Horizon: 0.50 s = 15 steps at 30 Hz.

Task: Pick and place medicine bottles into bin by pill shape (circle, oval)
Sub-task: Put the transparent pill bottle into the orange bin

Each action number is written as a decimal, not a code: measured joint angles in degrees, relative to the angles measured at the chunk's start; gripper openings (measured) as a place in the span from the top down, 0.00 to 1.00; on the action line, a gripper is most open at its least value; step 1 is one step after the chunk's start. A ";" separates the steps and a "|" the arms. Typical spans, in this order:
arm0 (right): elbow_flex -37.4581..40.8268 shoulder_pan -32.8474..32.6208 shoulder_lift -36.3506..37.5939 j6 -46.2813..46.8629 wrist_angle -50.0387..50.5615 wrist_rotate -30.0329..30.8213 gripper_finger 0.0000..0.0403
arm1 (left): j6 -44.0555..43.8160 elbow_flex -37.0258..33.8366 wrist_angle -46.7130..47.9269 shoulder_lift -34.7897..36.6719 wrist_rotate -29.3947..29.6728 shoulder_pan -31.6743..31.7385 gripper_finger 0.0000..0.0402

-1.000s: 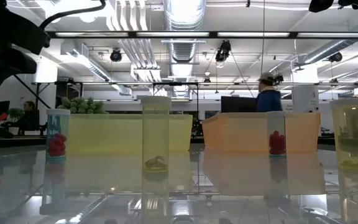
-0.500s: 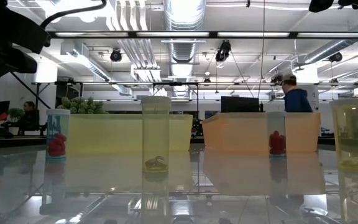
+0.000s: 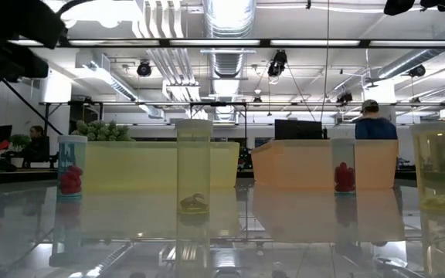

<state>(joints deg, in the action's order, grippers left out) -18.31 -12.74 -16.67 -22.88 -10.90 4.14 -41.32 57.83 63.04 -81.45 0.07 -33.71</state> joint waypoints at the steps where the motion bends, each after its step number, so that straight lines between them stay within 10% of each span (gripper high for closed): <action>1: 0.00 0.01 0.00 0.00 0.00 0.00 0.89 | -0.39 0.85 0.77 0.00 -0.02 0.03 0.73; 15: -0.01 0.01 0.00 -0.03 0.00 0.55 0.89 | 0.16 20.32 2.18 0.00 17.10 4.82 0.73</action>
<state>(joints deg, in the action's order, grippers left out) -18.31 -12.73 -16.67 -22.91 -10.90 4.69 -41.16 78.15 65.22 -81.45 17.17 -28.90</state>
